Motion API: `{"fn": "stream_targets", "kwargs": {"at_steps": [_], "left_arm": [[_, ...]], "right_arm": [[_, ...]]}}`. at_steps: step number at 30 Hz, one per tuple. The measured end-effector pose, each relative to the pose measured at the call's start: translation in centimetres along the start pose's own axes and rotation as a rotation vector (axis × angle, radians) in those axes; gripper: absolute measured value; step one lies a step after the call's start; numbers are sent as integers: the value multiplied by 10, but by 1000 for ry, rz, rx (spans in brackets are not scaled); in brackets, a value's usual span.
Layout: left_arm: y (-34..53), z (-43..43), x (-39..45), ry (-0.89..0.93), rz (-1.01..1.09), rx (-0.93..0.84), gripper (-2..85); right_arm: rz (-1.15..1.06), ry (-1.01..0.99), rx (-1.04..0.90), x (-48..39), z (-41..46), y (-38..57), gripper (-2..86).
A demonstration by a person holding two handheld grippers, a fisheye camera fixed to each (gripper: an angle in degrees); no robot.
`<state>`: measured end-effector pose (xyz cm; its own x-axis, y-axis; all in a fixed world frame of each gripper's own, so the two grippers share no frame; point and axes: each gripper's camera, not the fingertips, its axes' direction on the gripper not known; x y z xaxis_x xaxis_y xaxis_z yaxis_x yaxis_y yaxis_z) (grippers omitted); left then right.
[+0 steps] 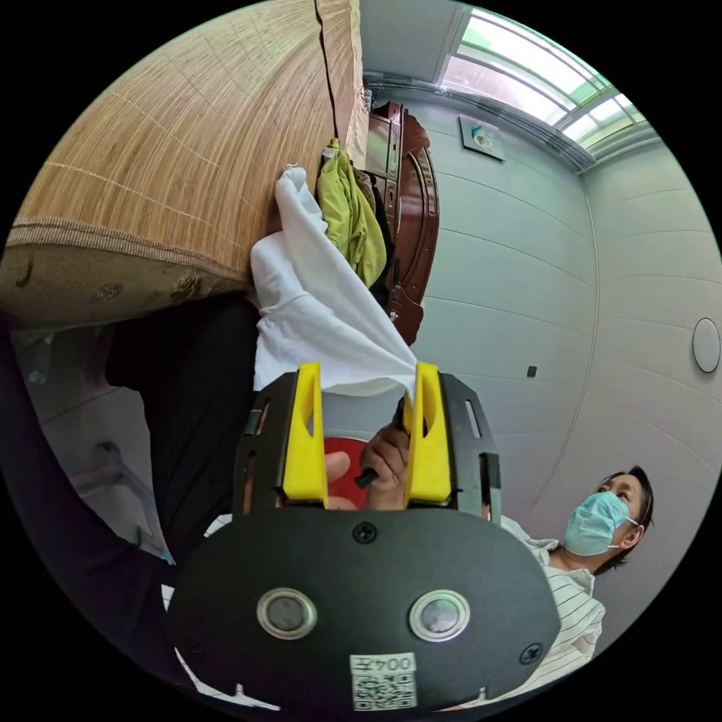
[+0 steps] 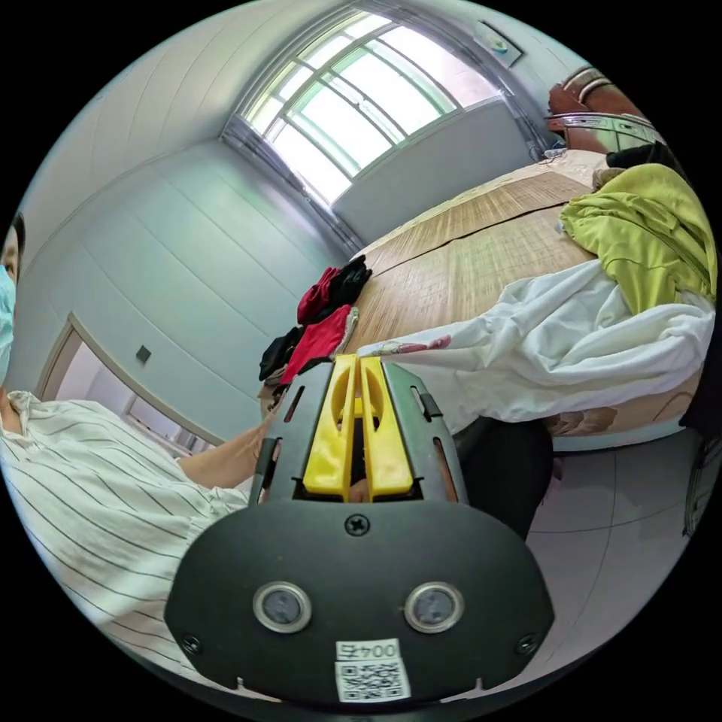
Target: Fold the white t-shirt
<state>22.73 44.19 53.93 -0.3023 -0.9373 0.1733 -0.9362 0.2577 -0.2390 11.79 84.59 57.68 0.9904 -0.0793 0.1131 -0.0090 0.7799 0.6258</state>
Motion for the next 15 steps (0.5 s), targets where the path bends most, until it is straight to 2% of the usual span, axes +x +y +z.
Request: {"fn": "stream_targets", "kwargs": {"at_steps": [5,10,15], "left_arm": [[-18,36,7,61,11,-117,185],[-42,57,20,-20,90,-196,69],[-50,58,24,-118,138,-138,52]], "right_arm": [[-88,39,-113,-16,36,10,-4],[-149,77,-229,-16,55,23,13],[-169,26,-278,1,41,43,43]]}}
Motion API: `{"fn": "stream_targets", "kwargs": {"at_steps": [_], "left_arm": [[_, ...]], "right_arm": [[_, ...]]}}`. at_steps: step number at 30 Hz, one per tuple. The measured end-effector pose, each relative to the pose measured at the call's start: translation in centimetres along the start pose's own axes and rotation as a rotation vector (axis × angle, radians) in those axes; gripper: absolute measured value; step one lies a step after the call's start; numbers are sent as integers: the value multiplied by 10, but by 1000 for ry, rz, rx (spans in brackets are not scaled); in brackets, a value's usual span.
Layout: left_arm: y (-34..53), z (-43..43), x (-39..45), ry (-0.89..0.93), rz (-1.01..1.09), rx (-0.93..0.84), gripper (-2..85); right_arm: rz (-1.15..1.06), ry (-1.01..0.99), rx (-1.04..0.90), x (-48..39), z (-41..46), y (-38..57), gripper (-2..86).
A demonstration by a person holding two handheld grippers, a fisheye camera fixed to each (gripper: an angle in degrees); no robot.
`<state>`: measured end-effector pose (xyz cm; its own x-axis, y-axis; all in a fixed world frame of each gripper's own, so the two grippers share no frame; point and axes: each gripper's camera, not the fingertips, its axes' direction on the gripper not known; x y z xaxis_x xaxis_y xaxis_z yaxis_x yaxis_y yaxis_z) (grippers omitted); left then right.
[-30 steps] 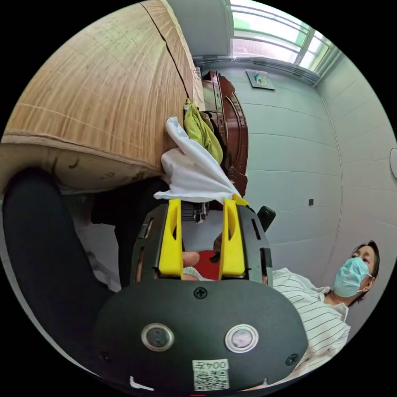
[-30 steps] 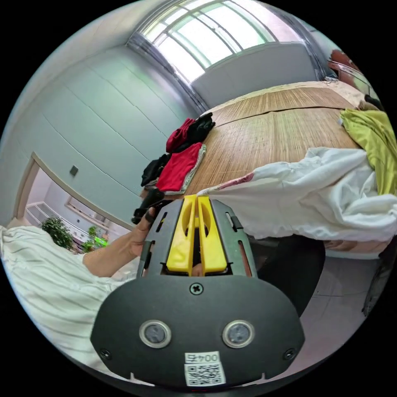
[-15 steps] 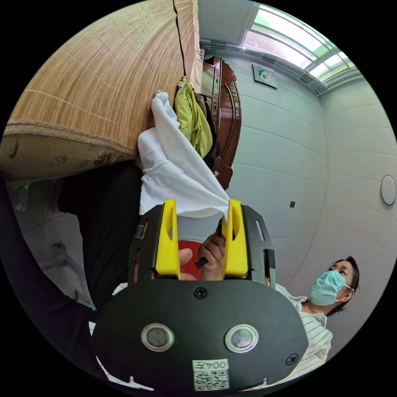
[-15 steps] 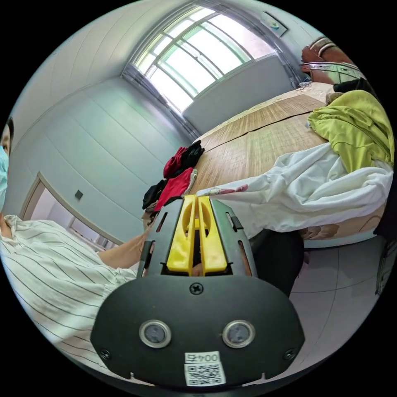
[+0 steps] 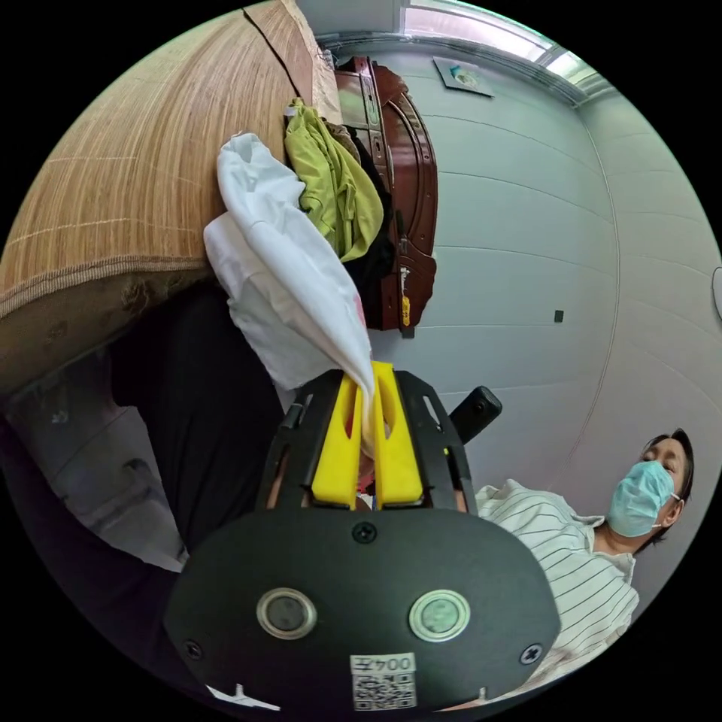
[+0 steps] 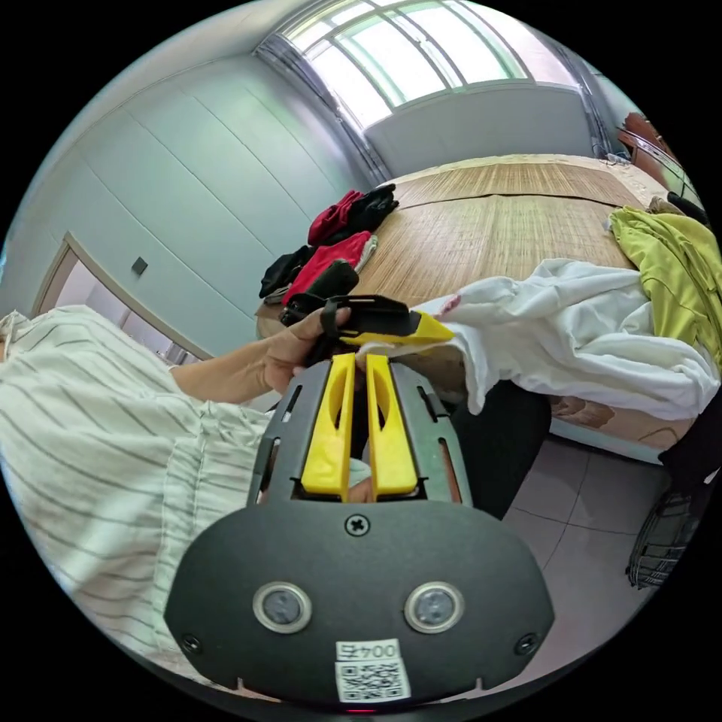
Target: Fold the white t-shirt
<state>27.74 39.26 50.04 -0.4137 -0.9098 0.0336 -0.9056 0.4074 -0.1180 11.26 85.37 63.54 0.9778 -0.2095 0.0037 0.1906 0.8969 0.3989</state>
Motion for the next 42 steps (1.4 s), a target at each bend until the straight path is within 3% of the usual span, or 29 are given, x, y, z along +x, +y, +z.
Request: {"fn": "stream_targets", "kwargs": {"at_steps": [4,6,10,14,20,25,28,32,42], "left_arm": [[-3,2,-1,24,14,-29,50],[-4,11,5,5,46,-83,49],[-9,34,18,-46,125,-189,49],[-15,47,21,-89,149,-226,50],[-32,57,18,-92,143,-232,50],[-45,63,14,-95,135,-228,50],[-50,67,12,-97,133,-226,50],[-57,72,10,-97,131,-224,50],[-70,96,12,-122,151,-237,50]], "right_arm": [[61,53,70,35,-30,9,64],[233,28,179,84,-51,7,90],[375,-49,234,140,-39,-15,110],[431,-12,133,181,14,-62,114],[526,304,-123,253,90,-114,114],[616,341,-199,297,120,-129,125],[743,240,-91,325,109,-120,129],[930,-114,-40,383,118,-95,134],[915,-80,-179,405,162,-99,136]]}}
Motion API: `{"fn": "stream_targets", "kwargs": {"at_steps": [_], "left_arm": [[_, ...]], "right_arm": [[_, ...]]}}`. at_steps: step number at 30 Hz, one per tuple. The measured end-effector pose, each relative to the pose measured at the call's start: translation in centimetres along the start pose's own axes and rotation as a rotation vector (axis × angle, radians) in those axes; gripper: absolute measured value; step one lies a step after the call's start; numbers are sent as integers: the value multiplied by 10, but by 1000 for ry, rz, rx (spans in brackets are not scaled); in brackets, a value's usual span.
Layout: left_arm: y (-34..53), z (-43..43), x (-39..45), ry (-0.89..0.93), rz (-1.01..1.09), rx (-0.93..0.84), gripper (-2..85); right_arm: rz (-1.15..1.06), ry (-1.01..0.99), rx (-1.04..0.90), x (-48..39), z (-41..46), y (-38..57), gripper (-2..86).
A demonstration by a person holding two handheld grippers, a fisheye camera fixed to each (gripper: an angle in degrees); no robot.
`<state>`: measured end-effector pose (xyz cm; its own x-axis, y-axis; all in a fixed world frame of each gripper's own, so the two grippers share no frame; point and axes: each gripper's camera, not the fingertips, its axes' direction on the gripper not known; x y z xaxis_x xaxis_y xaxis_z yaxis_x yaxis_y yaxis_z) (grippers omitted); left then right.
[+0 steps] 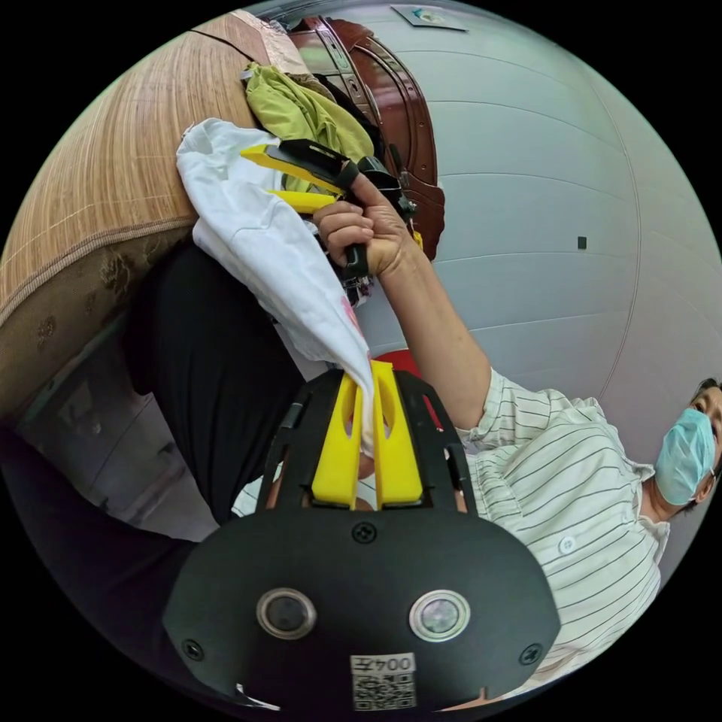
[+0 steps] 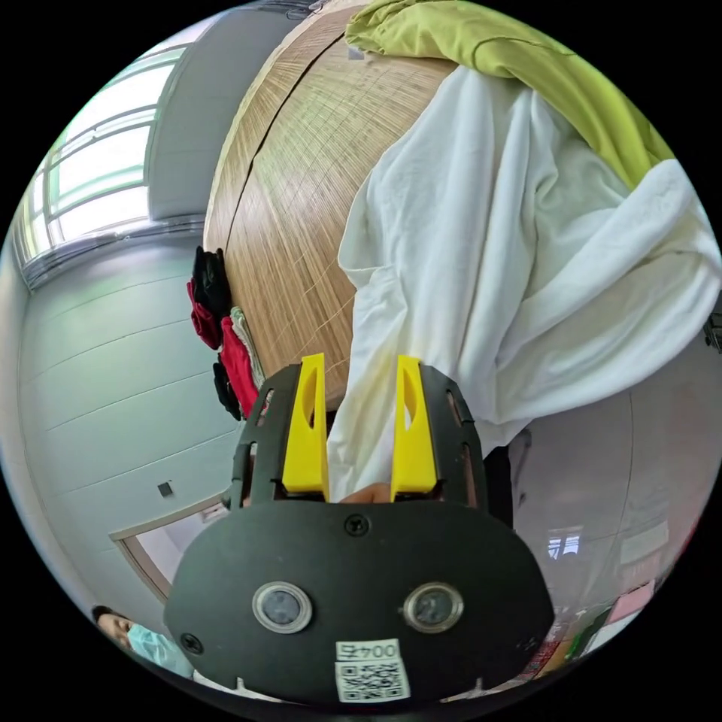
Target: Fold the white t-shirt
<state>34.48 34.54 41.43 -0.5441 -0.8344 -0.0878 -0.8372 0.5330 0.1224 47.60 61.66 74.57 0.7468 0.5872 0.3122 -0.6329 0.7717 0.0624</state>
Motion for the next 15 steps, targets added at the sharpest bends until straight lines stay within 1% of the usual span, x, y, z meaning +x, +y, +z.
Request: {"fn": "stream_targets", "kwargs": {"at_steps": [4,6,8,13,15], "left_arm": [[-2,6,1,-14,3,0,51],[-2,9,1,-8,5,2,51],[-1,12,1,-7,6,2,50],[2,23,1,-8,7,1,50],[4,26,2,-5,10,5,51]], "right_arm": [[11,38,1,3,17,-14,119],[24,66,68,6,18,-16,98],[3,80,91,6,22,-16,90],[-33,81,59,6,38,-29,72],[-23,40,82,9,36,-36,39]]}}
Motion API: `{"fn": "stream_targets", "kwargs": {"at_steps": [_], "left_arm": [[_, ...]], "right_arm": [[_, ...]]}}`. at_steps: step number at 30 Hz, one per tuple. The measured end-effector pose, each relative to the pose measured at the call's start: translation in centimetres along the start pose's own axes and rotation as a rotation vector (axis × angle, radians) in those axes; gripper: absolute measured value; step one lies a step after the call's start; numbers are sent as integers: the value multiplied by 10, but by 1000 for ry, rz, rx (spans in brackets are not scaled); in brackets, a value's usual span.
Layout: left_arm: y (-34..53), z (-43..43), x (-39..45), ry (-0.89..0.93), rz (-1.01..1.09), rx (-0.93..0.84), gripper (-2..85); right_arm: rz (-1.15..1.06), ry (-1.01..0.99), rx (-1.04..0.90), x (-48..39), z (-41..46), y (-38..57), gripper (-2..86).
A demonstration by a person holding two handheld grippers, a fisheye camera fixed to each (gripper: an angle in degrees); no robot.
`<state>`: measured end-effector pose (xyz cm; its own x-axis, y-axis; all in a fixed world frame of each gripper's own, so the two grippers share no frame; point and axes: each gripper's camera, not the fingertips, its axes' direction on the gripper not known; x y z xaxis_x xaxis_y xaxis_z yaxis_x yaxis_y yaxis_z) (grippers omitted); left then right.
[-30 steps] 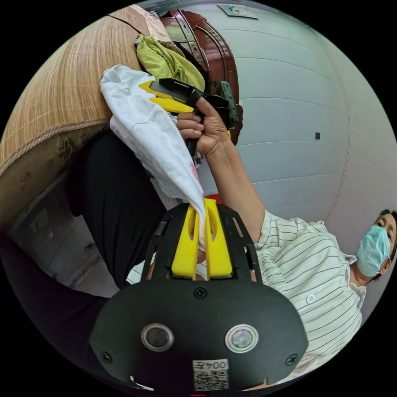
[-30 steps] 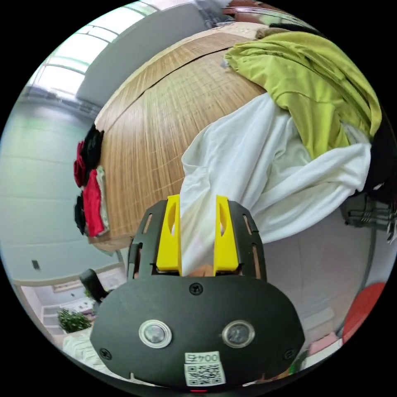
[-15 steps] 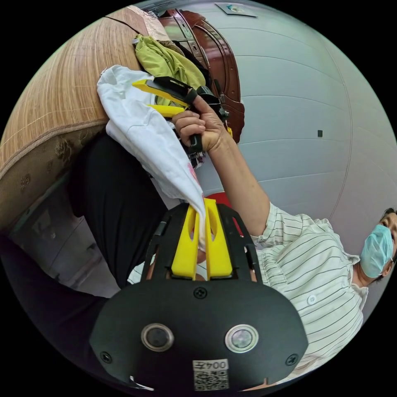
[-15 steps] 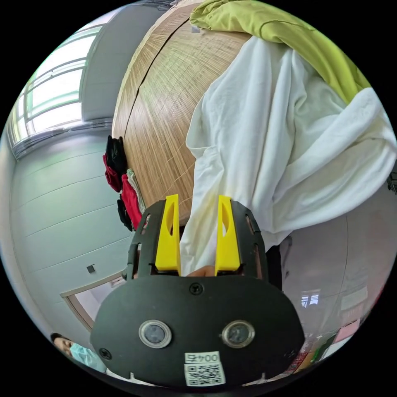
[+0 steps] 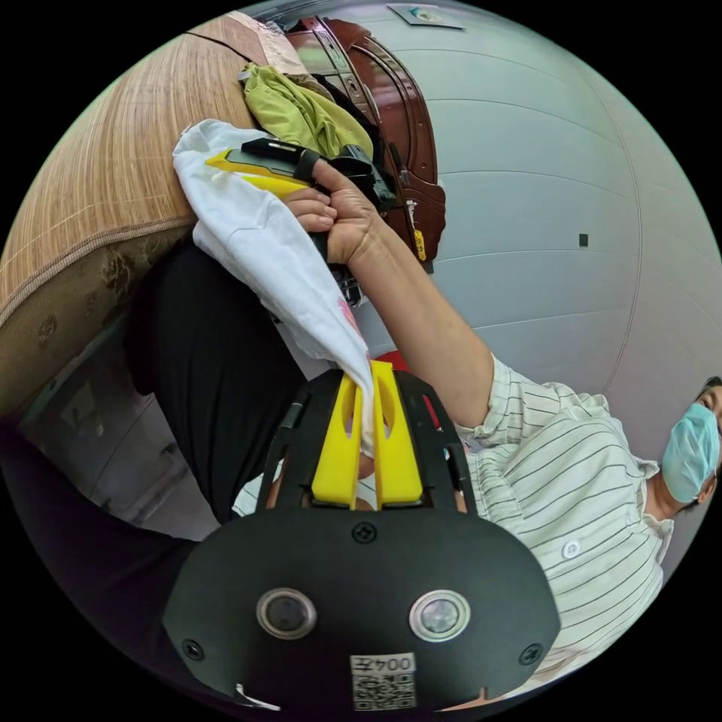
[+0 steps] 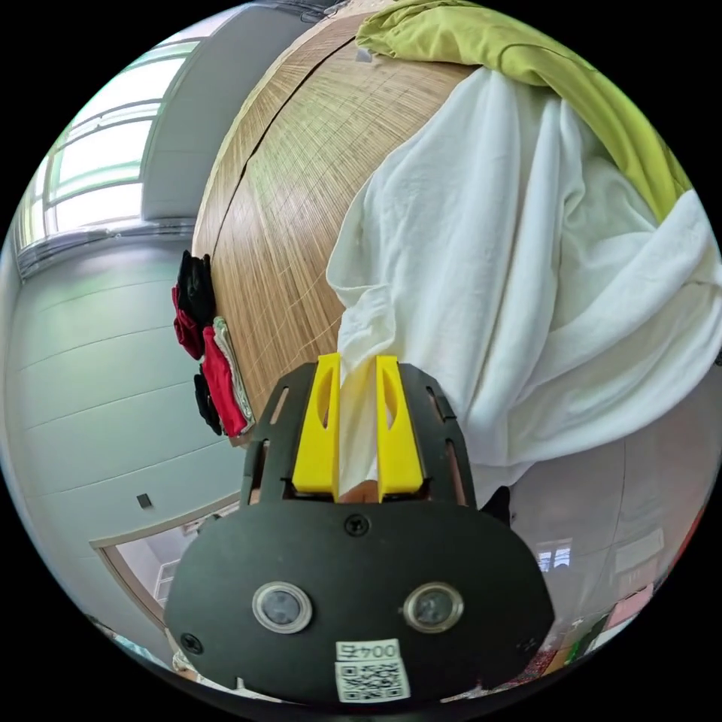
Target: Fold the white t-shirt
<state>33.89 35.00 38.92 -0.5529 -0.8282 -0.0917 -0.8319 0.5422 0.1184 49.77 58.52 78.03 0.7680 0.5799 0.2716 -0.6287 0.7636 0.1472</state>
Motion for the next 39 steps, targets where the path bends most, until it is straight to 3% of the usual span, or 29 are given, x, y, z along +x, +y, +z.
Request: {"fn": "stream_targets", "kwargs": {"at_steps": [5,9,14,20,27,32,39], "left_arm": [[10,-1,0,23,6,50,51],[24,-6,-3,56,6,125,52],[45,-20,2,132,52,247,58],[92,-46,19,69,177,323,83],[179,-81,24,-216,170,582,117],[211,-59,37,-442,195,685,147],[218,15,76,-723,306,620,178]], "right_arm": [[-64,-156,264,-20,-40,18,-3],[-342,-278,359,-102,-86,42,-8],[-588,-313,298,-200,-139,60,-8],[-910,-549,142,-294,-189,98,-7],[-1256,-593,3,-368,-239,160,-7],[-1178,-514,-13,-365,-237,146,-6],[-1073,-609,47,-342,-242,107,-5]]}}
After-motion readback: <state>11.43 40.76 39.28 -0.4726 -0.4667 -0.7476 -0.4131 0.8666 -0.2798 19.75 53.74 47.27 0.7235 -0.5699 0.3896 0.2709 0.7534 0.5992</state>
